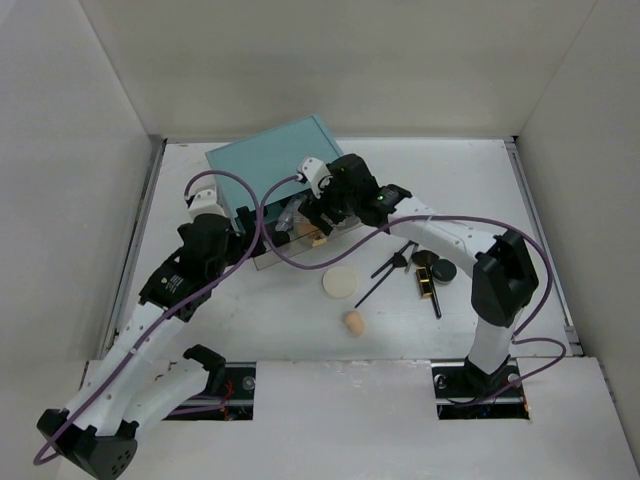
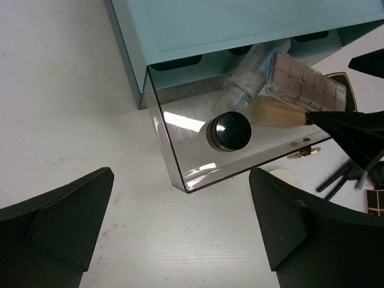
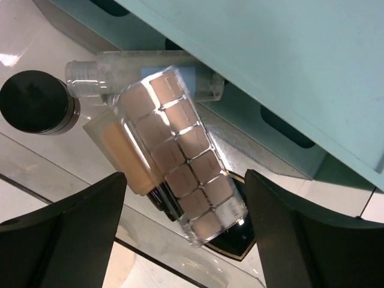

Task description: Organize the makeup

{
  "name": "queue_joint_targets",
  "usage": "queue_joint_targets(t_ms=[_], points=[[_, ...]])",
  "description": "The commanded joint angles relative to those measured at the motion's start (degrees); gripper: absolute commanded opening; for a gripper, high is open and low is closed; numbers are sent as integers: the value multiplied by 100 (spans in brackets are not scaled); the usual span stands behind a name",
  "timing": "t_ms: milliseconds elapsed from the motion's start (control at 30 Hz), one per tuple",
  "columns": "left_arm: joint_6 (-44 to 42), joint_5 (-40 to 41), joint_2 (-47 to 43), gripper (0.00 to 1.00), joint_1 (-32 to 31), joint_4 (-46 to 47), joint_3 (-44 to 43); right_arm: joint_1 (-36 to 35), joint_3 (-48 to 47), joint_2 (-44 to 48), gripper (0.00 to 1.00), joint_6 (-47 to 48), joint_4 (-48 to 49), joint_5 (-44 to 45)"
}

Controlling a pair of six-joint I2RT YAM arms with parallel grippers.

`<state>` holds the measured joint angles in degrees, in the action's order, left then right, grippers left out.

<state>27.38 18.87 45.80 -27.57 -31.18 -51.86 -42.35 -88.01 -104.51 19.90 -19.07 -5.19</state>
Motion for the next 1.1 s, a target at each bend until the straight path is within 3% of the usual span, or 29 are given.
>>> queue_joint_targets(t_ms=[0,200,367,533,700,767,900,1067], points=[[-92,-85,-10,100,20,50,-96,-15,12,413,89,198,290,-271],[-188,-322,297,100,-121,278,-403,3,178,1063,97,-283,789,-27],[-277,-508,1034,100,-857,928,-782,844,889,2187,100,-2152,1204,1447],[-277,-551,2474,100,-2061,1632,-1282,2382,1566,3120,100,-4070,-339,2320],[-207,-578,4092,100,-3011,1975,-2204,3254,2102,3717,100,-5214,-1476,2663],[-49,-586,4716,100,-3284,1975,-2678,3421,2410,4060,100,-5365,-1424,2751],[267,-648,5990,86,-3767,1879,-3671,3773,2674,4430,100,-5330,-1415,2813],[943,-657,7283,78,-3997,1703,-4710,4159,2929,4930,100,-5532,-1310,3058]])
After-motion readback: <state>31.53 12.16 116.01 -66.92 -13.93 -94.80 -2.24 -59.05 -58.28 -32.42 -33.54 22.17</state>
